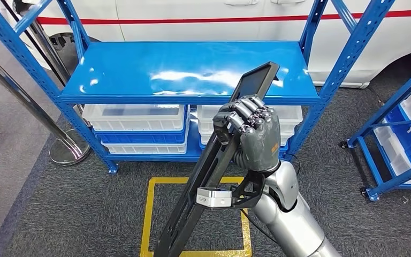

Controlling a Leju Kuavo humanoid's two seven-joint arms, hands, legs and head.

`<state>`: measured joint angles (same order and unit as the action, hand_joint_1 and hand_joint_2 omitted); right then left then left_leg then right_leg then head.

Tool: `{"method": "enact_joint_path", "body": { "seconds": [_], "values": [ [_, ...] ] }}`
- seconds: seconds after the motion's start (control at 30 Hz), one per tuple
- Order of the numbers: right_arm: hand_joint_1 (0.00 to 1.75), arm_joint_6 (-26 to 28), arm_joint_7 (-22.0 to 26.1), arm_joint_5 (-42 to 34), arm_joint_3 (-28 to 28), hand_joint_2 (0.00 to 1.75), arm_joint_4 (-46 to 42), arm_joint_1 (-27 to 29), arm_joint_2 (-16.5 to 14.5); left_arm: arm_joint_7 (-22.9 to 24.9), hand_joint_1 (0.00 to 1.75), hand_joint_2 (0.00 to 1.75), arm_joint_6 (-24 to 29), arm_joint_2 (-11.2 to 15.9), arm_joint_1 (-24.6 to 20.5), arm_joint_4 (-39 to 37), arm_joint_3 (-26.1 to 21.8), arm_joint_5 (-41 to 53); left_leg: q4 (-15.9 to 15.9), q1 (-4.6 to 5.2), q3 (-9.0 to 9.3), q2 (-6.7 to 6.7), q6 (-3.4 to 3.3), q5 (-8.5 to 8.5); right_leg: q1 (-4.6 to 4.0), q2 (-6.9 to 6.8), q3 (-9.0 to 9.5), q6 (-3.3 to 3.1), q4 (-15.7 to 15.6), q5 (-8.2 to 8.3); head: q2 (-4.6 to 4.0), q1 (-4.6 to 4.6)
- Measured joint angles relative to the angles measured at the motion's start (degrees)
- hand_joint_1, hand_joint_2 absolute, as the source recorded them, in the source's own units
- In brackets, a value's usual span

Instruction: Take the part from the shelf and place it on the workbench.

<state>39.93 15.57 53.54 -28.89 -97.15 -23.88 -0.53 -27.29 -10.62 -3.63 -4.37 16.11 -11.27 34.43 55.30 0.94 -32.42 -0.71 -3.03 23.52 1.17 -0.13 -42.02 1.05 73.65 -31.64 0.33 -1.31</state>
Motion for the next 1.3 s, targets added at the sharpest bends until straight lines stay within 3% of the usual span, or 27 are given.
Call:
{"method": "enact_joint_path", "body": {
  "seconds": [0.03,0.07,0.13,0.2,0.3,0.37,0.43,0.47,0.5,0.53,0.57,0.6,0.67,0.73,0.8,0.83,0.9,0.97,1.0,1.03,1.07,1.1,1.17,1.2,1.3],
  "values": [
    [1.75,0.0,0.0,0.0,0.0,1.75,0.1,0.1,0.1,0.1,0.00,0.00,0.0,0.0,-0.1,0.0,0.1,0.0,0.5,-0.14,-1.04,-0.04,0.26,-0.41,0.27,-0.01,1.14,0.37,-0.2,0.94,0.00,0.00],
    [1.75,0.0,0.0,-0.1,0.0,1.75,0.1,0.1,0.2,0.1,0.00,0.00,0.0,0.0,-0.1,0.0,0.2,0.1,1.1,-0.33,-2.10,-0.07,0.56,-0.74,0.58,-0.06,3.32,0.74,-2.4,2.23,0.00,0.00],
    [1.75,0.0,0.0,-0.1,0.0,1.75,0.1,0.2,0.3,0.2,0.00,0.00,0.0,0.0,-0.4,0.0,0.3,0.2,2.7,-0.59,-4.06,-0.04,1.22,-1.18,0.79,0.00,8.15,1.06,-8.8,2.72,0.00,-0.02],
    [1.75,0.1,0.0,-0.1,0.0,1.75,0.1,0.3,0.4,0.2,0.00,0.00,-0.1,0.1,-0.6,0.0,0.3,0.3,3.8,-0.66,-5.16,0.04,1.94,-1.62,0.51,0.27,10.06,0.33,-12.1,2.01,0.00,-0.02],
    [1.75,0.1,0.0,-0.1,0.1,1.75,0.1,0.3,0.5,0.3,0.00,0.00,-0.1,0.1,-0.6,0.0,0.5,0.4,4.4,-1.07,-5.90,0.17,3.11,-1.87,0.15,0.35,9.18,-1.57,-12.4,3.09,0.00,0.01],
    [1.75,0.1,0.0,-0.1,0.0,1.75,0.1,0.3,0.6,0.4,0.00,0.00,-0.1,0.1,-0.6,0.0,0.7,0.4,7.3,-1.38,-7.17,0.22,3.69,1.58,0.21,0.20,8.12,-2.51,-12.6,4.31,0.00,-0.02],
    [1.75,0.1,0.1,-0.1,0.0,1.75,0.1,0.3,0.6,0.6,0.00,0.00,-0.2,0.0,-0.7,0.0,0.9,0.2,13.7,-1.54,-8.88,0.23,4.02,7.07,0.08,0.16,6.71,-2.85,-12.7,5.52,0.00,-0.04],
    [1.75,0.1,0.1,0.0,0.0,1.75,0.1,0.3,0.6,0.7,0.00,0.00,-0.2,0.0,-0.7,0.0,1.0,0.0,16.8,-1.59,-9.35,0.23,4.09,8.81,0.01,0.16,5.89,-2.86,-12.7,6.14,0.00,-0.04],
    [1.75,0.1,0.1,0.0,0.0,1.75,0.1,0.3,0.6,0.8,0.00,0.00,-0.2,0.0,-0.7,0.0,1.1,-0.2,18.6,-1.61,-9.14,0.23,4.09,9.36,-0.03,0.15,5.05,-2.81,-12.7,6.76,0.00,-0.04],
    [1.75,0.1,0.1,0.0,0.0,1.75,0.1,0.3,0.7,0.9,0.00,0.00,-0.3,0.0,-0.8,0.0,1.2,-0.4,18.7,-1.61,-8.06,0.23,4.03,8.78,-0.04,0.15,4.23,-2.73,-12.7,7.38,0.00,-0.05],
    [1.75,0.1,0.1,0.0,0.0,1.75,0.2,0.3,0.7,1.0,0.00,0.00,-0.3,0.0,-0.9,0.0,1.3,-0.6,16.8,-1.60,-5.95,0.24,3.92,7.52,-0.02,0.16,3.49,-2.60,-12.7,7.98,0.00,-0.04],
    [1.75,0.1,0.1,0.0,0.0,1.75,0.2,0.2,0.8,1.0,0.00,0.00,-0.3,0.0,-1.0,0.0,1.3,-0.7,13.4,-1.60,-2.97,0.27,3.76,6.41,0.02,0.16,2.91,-2.43,-12.7,8.55,0.00,-0.05],
    [1.75,0.1,0.1,0.1,0.0,1.75,0.1,0.1,0.8,1.1,0.00,0.00,-0.4,0.0,-1.4,0.2,1.4,-0.8,5.9,-1.35,2.43,0.37,3.39,6.01,0.04,0.14,2.23,-1.82,-12.9,9.62,0.00,-0.02],
    [1.75,0.1,0.2,0.1,0.0,1.75,0.1,-0.1,0.8,1.1,0.00,0.00,-0.5,-0.1,-1.7,0.3,1.6,-0.9,2.6,-0.97,3.99,0.47,2.92,6.28,0.11,0.08,2.21,-1.03,-13.5,10.78,0.00,0.00],
    [1.75,0.1,0.2,0.1,0.0,1.75,0.1,-0.2,0.9,1.2,0.00,0.00,-0.6,-0.1,-1.8,0.3,1.7,-1.0,1.9,-0.92,3.50,0.35,2.27,5.05,0.14,0.12,2.25,-0.30,-14.3,11.61,0.00,-0.01],
    [1.75,0.1,0.2,0.1,0.0,1.75,0.1,-0.3,1.0,1.2,0.00,0.00,-0.6,-0.2,-1.8,0.3,1.7,-1.0,1.5,-1.00,3.28,0.22,1.80,4.31,0.09,0.15,1.92,-0.07,-13.8,10.83,0.00,-0.01],
    [1.75,0.1,0.3,0.0,0.0,1.75,0.1,-0.4,1.1,1.2,0.00,0.00,-0.6,-0.3,-2.0,0.3,1.7,-1.1,1.1,-1.07,2.45,-0.04,0.88,2.92,0.03,0.19,0.29,0.09,-9.3,6.30,0.00,0.00],
    [1.75,0.1,0.3,0.0,0.0,1.75,0.1,-0.4,1.2,1.2,0.00,0.00,-0.6,-0.3,-2.0,0.3,1.8,-1.1,1.2,-0.72,0.93,-0.06,0.36,1.92,-0.02,0.19,-1.68,0.13,-1.9,1.56,0.00,0.01],
    [1.75,0.1,0.3,0.0,0.0,1.75,0.1,-0.4,1.3,1.2,0.00,0.00,-0.6,-0.4,-2.0,0.3,1.8,-1.1,1.4,-0.57,0.14,-0.06,0.32,1.48,-0.05,0.18,-1.96,0.11,0.7,0.71,0.00,0.02],
    [1.75,0.1,0.3,0.0,0.0,1.75,0.1,-0.3,1.3,1.2,0.00,0.00,-0.6,-0.4,-2.0,0.3,1.8,-1.1,1.7,-0.44,-0.64,-0.05,0.32,1.10,-0.11,0.18,-1.26,0.02,1.3,1.02,0.00,0.01],
    [1.75,0.1,0.3,0.0,0.0,1.75,0.2,-0.3,1.4,1.2,0.00,0.00,-0.6,-0.4,-2.0,0.3,1.8,-1.1,1.9,-0.35,-1.35,-0.04,0.35,0.76,-0.25,0.18,0.56,-0.20,-0.4,2.09,0.00,0.01],
    [1.75,0.1,0.3,0.0,0.0,1.75,0.2,-0.4,1.4,1.2,0.00,0.00,-0.6,-0.4,-2.0,0.3,1.8,-1.1,2.2,-0.28,-1.94,-0.03,0.39,0.49,-0.47,0.17,3.32,-0.62,-3.8,3.26,0.00,0.01],
    [1.75,0.1,0.3,0.0,0.0,1.75,0.2,-0.6,1.4,1.2,0.00,0.00,-0.6,-0.6,-2.0,0.3,1.8,-1.1,2.7,-0.14,-2.87,-0.01,0.70,0.00,-0.95,0.06,8.51,-1.51,-11.1,3.95,0.00,-0.01],
    [1.75,0.1,0.3,0.0,0.0,1.75,0.1,-0.7,1.4,1.2,0.00,0.00,-0.6,-0.7,-2.0,0.3,1.9,-1.1,2.8,-0.18,-3.10,-0.02,0.99,-0.27,-1.18,0.02,9.84,-1.84,-13.3,3.89,0.00,-0.01],
    [1.75,0.1,0.3,0.0,0.0,1.75,0.1,-0.8,1.4,1.4,0.00,0.00,-0.6,-0.8,-2.0,0.3,2.1,-1.1,2.7,-0.34,-3.41,0.08,2.00,-1.00,-1.19,-0.15,10.05,-2.31,-15.0,4.70,0.00,0.01]
  ]
}}
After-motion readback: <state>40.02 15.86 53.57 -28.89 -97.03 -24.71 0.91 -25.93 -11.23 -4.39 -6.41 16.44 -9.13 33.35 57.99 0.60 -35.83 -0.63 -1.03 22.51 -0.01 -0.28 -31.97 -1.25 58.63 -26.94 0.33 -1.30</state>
